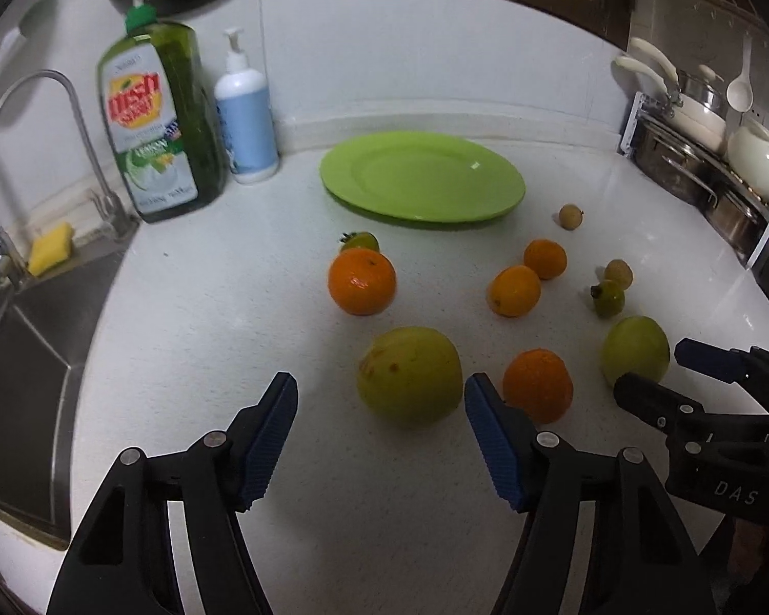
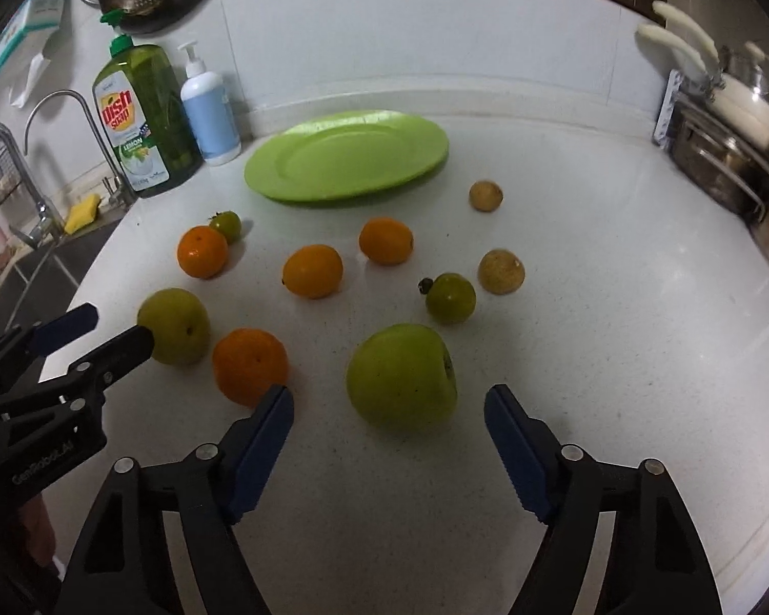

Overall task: Organize fruits
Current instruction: 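Grasp the yellow pear with left tool while right tool grasps green apple, then place the pear on the plate with left tool while right tool places apple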

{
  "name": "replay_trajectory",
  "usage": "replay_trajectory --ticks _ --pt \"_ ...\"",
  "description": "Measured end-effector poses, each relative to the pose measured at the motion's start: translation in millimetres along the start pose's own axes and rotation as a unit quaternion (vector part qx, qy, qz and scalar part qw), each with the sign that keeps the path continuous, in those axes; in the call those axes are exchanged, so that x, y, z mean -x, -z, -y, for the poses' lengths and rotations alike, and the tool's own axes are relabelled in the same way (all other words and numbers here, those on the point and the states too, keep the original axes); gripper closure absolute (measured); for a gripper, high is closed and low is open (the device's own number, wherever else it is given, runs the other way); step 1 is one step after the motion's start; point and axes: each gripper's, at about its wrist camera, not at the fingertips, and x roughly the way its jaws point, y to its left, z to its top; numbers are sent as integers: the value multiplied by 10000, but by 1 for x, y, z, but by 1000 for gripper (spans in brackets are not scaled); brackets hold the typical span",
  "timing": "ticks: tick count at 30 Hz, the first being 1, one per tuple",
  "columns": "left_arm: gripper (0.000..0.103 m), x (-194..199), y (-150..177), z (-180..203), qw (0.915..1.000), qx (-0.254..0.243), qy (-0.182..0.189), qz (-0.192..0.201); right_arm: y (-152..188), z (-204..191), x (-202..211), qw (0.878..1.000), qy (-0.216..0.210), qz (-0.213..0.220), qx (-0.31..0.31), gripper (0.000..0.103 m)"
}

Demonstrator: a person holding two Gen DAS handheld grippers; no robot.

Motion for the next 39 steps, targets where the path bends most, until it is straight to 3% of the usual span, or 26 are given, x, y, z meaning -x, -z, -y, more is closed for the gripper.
replay_trajectory --ticks 10,13,14,19,32,39 --pt "43 -18 -9 6 9999 39 73 -140 -8 4 -14 9997 -136 -160 115 33" --pt "49 -24 -11 7 9997 25 99 -221 -11 5 -16 9996 -184 -167 145 35" --pt "54 -25 -11 8 9996 34 107 -250 -12 6 -18 9995 -196 -178 154 37" --pt "54 -28 -13 10 9996 -16 66 -267 -15 8 -23 9992 -218 -277 172 51" --pt "55 -21 -18 12 9998 -67 -4 -200 -23 7 -19 9986 -345 -288 262 52" --pt "55 -7 -34 13 9997 -164 -127 116 -44 6 -6 9982 -483 32 351 52"
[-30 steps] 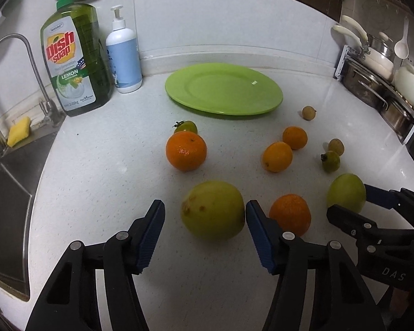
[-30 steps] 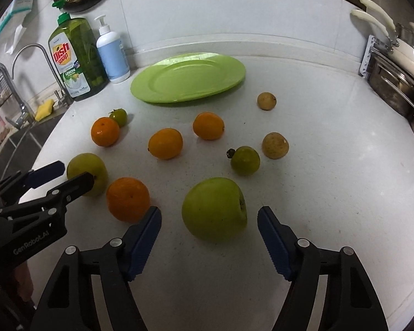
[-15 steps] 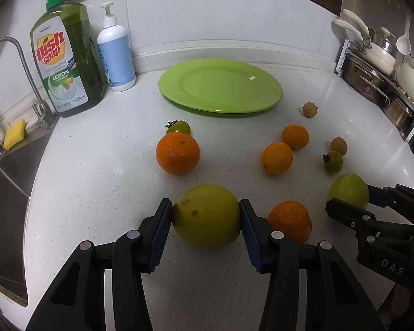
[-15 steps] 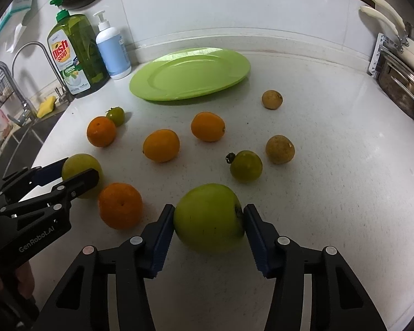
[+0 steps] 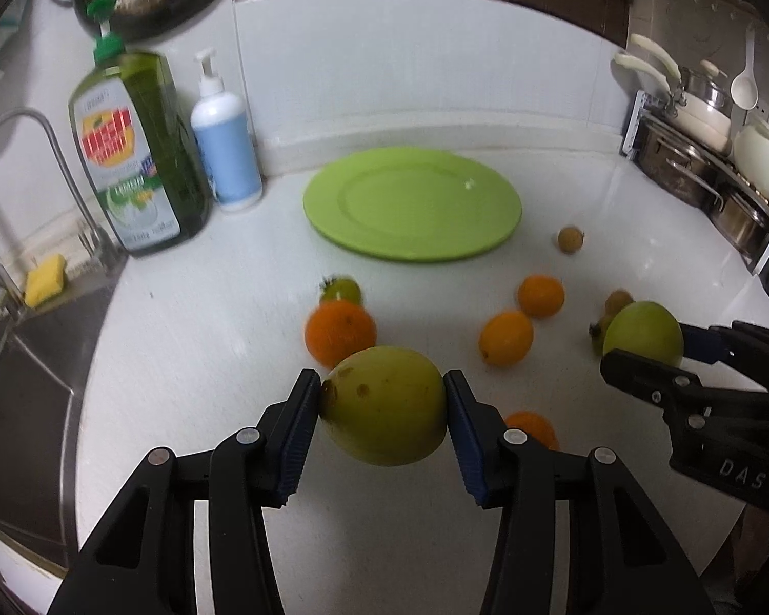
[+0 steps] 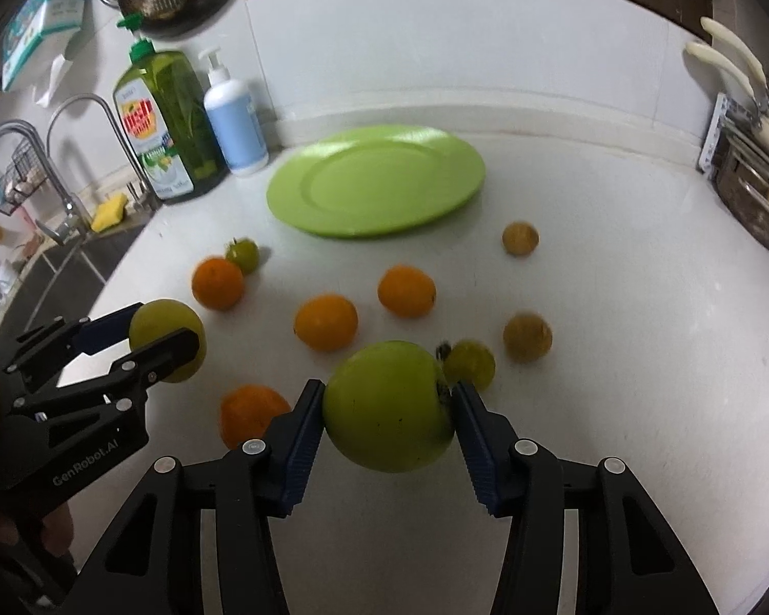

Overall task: Organize fruits
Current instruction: 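Place the pear on the plate with left tool while right tool places apple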

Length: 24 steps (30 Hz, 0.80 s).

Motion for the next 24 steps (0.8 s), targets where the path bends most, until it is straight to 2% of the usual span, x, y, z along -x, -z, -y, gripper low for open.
replay_trajectory --ticks 10,18,24 --pt "55 -2 -49 -1 9987 -168 -45 474 -57 11 0 9986 -85 491 155 52" --pt "55 -37 -90 -5 9988 -255 89 419 -99 26 -33 9992 -195 317 106 52" --pt "55 -77 -117 -9 9990 -393 154 176 -129 37 -70 9996 -225 56 175 52"
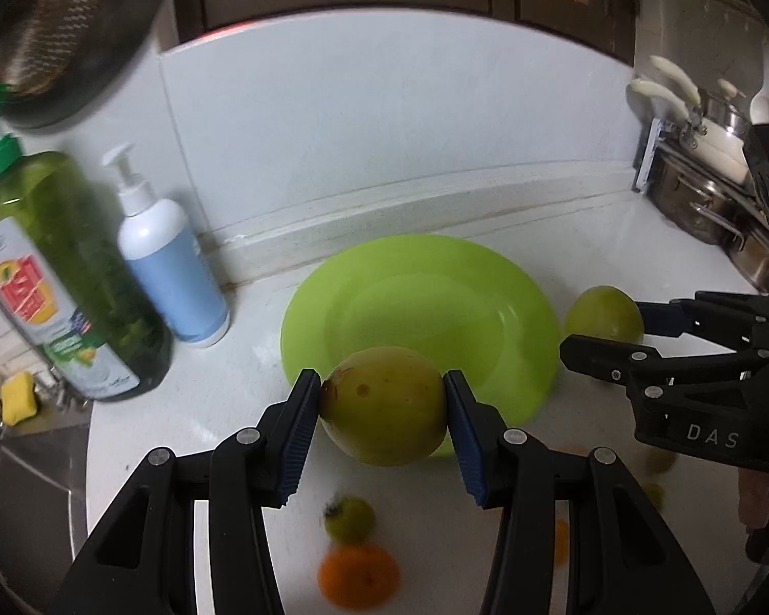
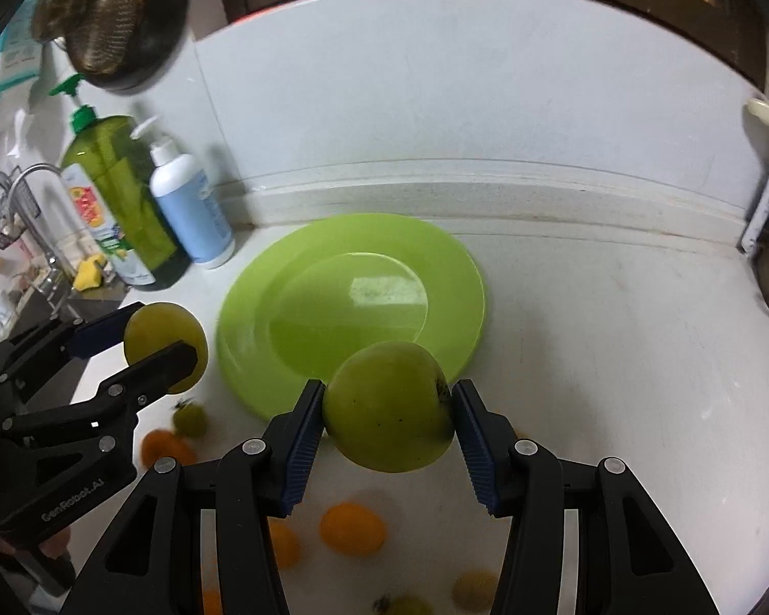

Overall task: Organize fruits
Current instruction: 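Place the pear on the plate with left tool while right tool places apple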

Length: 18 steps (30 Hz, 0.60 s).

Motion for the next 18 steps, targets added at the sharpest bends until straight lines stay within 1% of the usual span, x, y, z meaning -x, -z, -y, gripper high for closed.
replay_trajectory --ticks 6,10,14,18 --pt "55 -35 -16 -8 9997 -119 24 -221 -22 3 -37 9995 2 -265 184 52" --pt "55 -56 -22 -12 9991 -164 71 -396 -32 3 -55 9988 -4 -397 301 52" --pt "55 -71 -23 -15 9981 -150 168 -580 -39 0 -68 9977 18 -505 442 52" --pt "55 -79 -22 -16 9974 -201 161 -668 -41 -2 -80 9968 -16 -620 497 52"
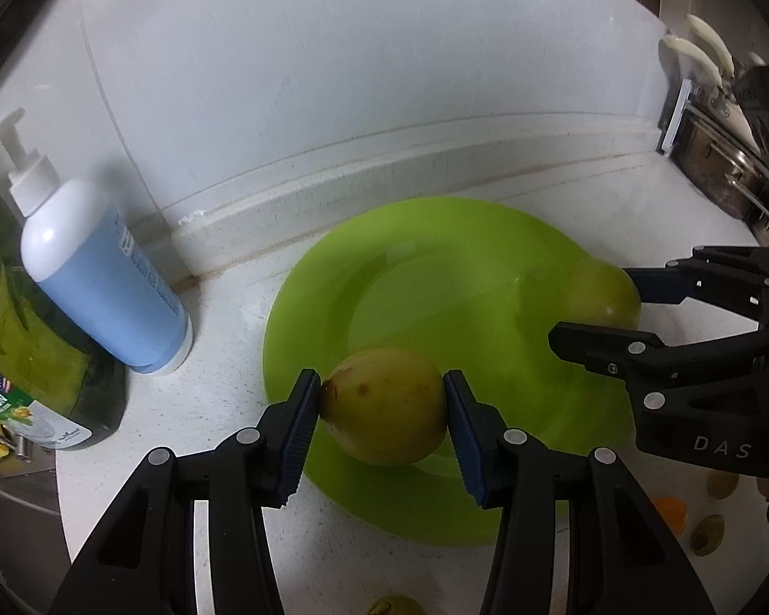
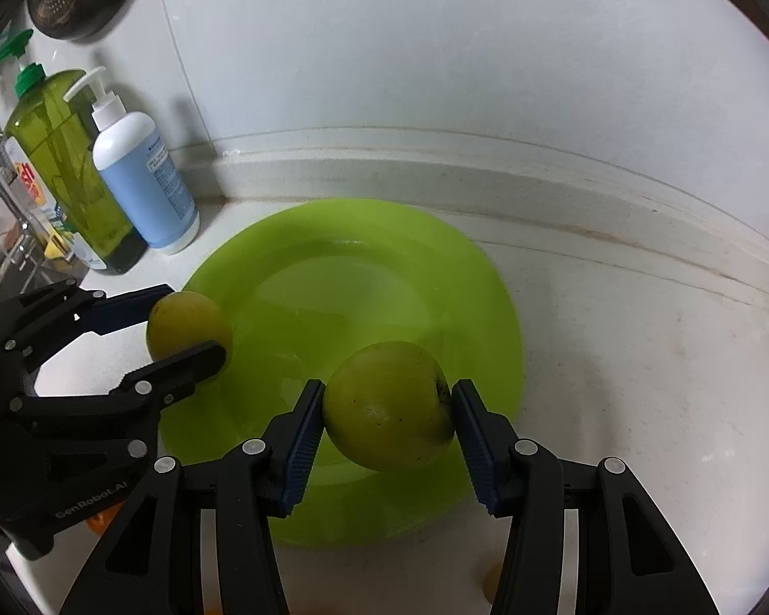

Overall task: Organize fruits
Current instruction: 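Place the pear on the plate with left tool while right tool places apple, then lift both open tools away from the green plate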

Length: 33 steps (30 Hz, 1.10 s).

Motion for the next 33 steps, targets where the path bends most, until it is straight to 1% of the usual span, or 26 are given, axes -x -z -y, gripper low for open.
replay_trajectory --ticks 11,13,16,18,19,20,21,25,26,30,33 --pt "54 -4 -1 1 9999 -112 26 -15 3 -1 -14 9999 -21 -166 24 51" --pt "54 -1 -1 1 9999 -111 53 39 5 -1 -16 9998 -30 -178 55 51" --pt "53 7 -2 1 9999 -84 -19 145 5 -4 -15 9998 -28 -165 87 51" --pt "48 14 -2 0 9997 -36 -34 220 5 -6 -11 9999 -12 -106 77 51" --pt "48 21 -1 -1 9996 -11 -62 288 7 -6 -6 10000 47 -58 51 50" --pt "47 26 0 0 9994 0 -83 330 8 -6 -1 10000 89 3 23 46" --pt "46 34 2 1 9991 10 -112 397 10 -7 4 9999 113 60 9 44" --pt "40 63 10 5 9982 74 -74 588 22 -11 33 9988 302 397 11 43" --pt "39 71 13 7 9979 97 -71 641 26 -12 43 9982 332 503 5 41" --pt "32 103 25 14 9960 159 -64 880 42 -18 73 9962 351 795 13 39" --pt "31 128 37 21 9945 263 -48 1010 56 -23 95 9945 358 986 15 39"
